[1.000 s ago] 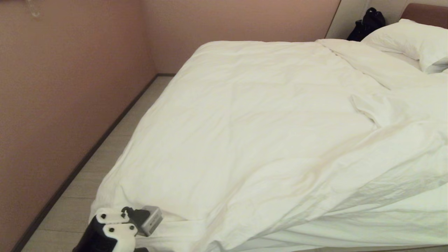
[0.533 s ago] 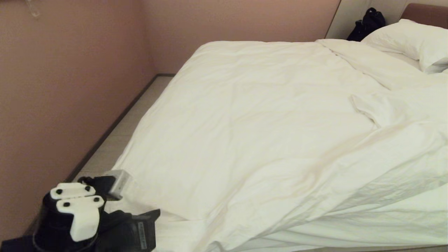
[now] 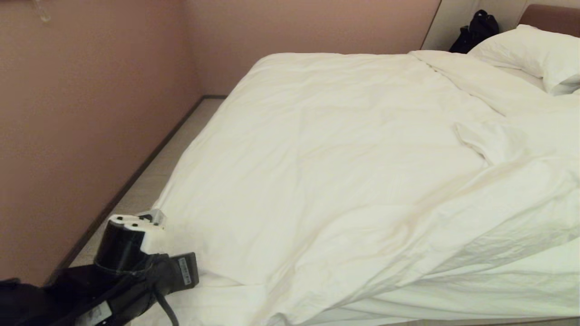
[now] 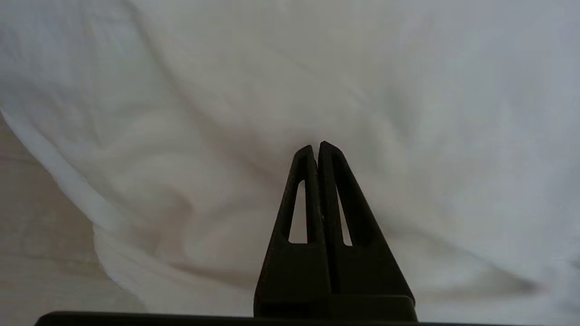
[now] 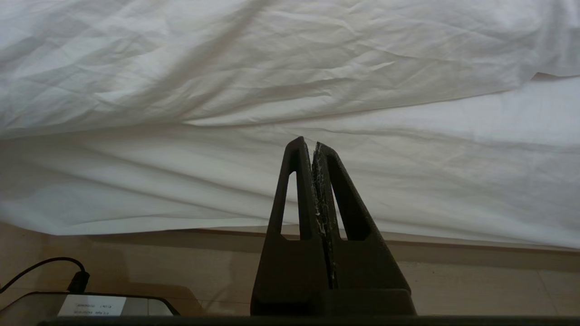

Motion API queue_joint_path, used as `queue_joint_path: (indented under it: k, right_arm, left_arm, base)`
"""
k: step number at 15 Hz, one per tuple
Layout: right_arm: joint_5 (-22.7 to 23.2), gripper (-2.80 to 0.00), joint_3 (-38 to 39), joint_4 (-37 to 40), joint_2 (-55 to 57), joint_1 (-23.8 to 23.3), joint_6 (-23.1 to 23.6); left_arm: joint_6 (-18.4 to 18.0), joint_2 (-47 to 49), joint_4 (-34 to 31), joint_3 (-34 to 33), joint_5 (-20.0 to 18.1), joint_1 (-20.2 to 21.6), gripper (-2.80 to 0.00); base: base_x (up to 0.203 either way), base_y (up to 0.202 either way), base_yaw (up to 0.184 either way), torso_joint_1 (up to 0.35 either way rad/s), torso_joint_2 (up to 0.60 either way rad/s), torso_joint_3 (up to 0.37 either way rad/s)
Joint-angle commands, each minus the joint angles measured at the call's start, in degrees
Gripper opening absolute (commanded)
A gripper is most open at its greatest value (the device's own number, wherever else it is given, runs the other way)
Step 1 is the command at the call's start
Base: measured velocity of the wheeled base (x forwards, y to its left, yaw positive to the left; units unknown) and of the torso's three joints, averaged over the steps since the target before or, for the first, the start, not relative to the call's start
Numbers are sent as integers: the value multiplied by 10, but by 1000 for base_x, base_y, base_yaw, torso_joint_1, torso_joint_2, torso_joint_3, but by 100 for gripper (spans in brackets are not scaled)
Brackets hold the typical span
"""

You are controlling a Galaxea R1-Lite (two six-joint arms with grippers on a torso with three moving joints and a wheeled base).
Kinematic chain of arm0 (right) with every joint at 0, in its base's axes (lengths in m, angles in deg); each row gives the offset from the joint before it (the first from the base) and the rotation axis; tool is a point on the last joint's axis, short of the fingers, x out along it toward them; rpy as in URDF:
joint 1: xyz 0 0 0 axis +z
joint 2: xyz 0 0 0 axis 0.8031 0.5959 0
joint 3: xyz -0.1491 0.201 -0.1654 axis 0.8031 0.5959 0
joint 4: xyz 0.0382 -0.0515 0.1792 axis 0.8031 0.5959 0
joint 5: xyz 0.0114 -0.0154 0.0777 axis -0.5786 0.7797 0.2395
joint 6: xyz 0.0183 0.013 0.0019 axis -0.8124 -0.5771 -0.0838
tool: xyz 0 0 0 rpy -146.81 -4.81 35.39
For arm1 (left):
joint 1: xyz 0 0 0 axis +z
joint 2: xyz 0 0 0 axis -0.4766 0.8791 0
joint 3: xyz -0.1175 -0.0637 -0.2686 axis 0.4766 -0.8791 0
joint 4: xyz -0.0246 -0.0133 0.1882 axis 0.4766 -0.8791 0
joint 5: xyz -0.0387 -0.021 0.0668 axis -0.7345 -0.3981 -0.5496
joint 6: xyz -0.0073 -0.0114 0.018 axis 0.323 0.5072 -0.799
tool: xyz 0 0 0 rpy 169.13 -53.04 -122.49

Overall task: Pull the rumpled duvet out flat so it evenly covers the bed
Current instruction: Flatten the corners of the folded blanket

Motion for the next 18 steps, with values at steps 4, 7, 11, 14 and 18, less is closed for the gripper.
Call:
queue_joint_path:
  k: [4, 7, 11, 14, 18]
  right_arm:
    - [0, -280, 0, 0, 1, 1, 0]
    - [0, -280, 0, 0, 1, 1, 0]
    - [0, -280, 0, 0, 1, 1, 0]
    - [0, -280, 0, 0, 1, 1, 0]
    - [0, -280, 0, 0, 1, 0, 0]
  left_arm:
    - [7, 152, 149, -72, 8, 6, -280]
    - [6, 152, 208, -143, 7, -23, -280]
    - [29, 121, 251, -233, 7, -105, -280]
    - [43, 113, 234, -233, -2, -115, -280]
    - [26, 123, 235, -231, -2, -135, -280]
  base:
    - [0, 0, 0, 0, 0, 0]
    - [0, 0, 0, 0, 0, 0]
    - [0, 0, 0, 0, 0, 0]
    - [0, 0, 0, 0, 0, 0]
    - [0, 0, 0, 0, 0, 0]
